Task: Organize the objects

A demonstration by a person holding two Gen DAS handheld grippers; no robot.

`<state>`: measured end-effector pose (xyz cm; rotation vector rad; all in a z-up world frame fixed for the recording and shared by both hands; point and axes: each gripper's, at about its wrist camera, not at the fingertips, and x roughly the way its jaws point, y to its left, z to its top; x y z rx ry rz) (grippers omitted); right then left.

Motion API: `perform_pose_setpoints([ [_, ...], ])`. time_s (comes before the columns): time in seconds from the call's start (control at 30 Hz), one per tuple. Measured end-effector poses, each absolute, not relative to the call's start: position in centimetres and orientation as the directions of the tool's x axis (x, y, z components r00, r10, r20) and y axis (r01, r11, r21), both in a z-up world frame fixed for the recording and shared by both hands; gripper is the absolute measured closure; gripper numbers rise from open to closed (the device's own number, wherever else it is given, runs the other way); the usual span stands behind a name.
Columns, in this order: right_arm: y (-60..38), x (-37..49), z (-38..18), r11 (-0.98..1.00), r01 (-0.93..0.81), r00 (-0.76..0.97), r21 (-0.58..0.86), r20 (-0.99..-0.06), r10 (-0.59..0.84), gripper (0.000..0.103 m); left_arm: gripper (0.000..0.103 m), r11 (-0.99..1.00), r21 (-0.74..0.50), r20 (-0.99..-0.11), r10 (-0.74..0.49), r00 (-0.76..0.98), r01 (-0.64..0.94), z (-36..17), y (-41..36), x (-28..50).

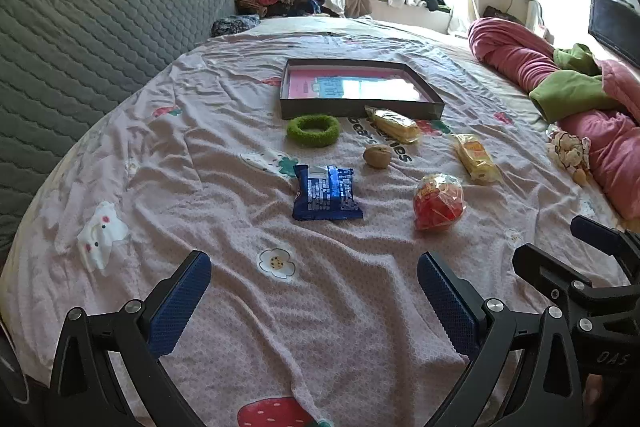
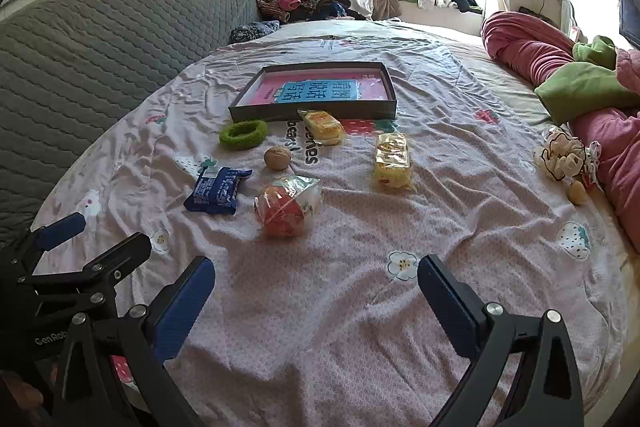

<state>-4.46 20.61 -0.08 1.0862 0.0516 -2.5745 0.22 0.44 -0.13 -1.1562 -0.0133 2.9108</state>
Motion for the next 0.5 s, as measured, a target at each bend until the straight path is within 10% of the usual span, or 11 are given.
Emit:
perform_pose_setpoints([
  [0.5,20.54,-4.55,-0.12,-0.939,0.327,-0.643,0.105,-0.703,-0.303,0.001,0.0,-1.0,-0.019,-0.689,0.014,-0.725,-0.001,0.11,0.52,0.52],
])
